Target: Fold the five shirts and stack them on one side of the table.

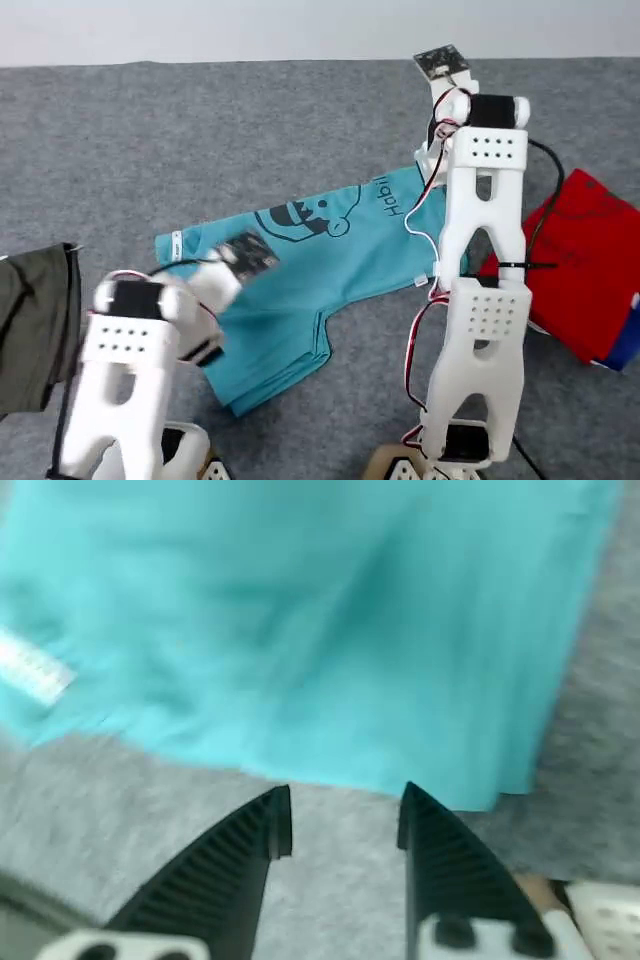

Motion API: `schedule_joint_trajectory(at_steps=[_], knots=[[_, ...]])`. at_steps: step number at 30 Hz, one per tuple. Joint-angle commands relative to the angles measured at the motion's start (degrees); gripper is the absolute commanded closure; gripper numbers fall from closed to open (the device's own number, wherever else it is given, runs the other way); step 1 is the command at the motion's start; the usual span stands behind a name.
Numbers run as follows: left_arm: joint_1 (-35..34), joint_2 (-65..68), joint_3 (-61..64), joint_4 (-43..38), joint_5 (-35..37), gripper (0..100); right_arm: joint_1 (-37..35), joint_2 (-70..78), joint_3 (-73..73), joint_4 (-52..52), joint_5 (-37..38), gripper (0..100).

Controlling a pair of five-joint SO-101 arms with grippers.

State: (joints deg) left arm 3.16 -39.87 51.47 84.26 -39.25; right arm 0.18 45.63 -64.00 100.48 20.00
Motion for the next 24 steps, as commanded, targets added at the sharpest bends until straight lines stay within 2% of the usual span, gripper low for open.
schedule_joint_trajectory(at_steps=[1,5,9,13,18,24], knots=[[7.91,-1.41,0.75,0.7,0.62,81,1.89,-11.3,7.12,2.59,-0.79,82.5],[15.38,-1.41,3.82,-0.97,0.79,81,4.0,-19.82,17.32,2.51,-0.79,82.5],[19.43,-1.32,8.04,-6.33,3.43,80,7.34,-26.86,25.41,2.42,-0.53,82.5],[21.19,0.62,11.12,-9.93,5.54,77,10.77,-33.19,31.91,2.42,-0.53,82.5],[21.01,10.99,11.65,-16.53,5.8,77,12.88,-39.34,39.12,2.42,-0.44,82.5],[21.01,18.9,6.55,-16.35,5.89,77,12.53,-43.38,43.16,2.33,-0.62,82.5]])
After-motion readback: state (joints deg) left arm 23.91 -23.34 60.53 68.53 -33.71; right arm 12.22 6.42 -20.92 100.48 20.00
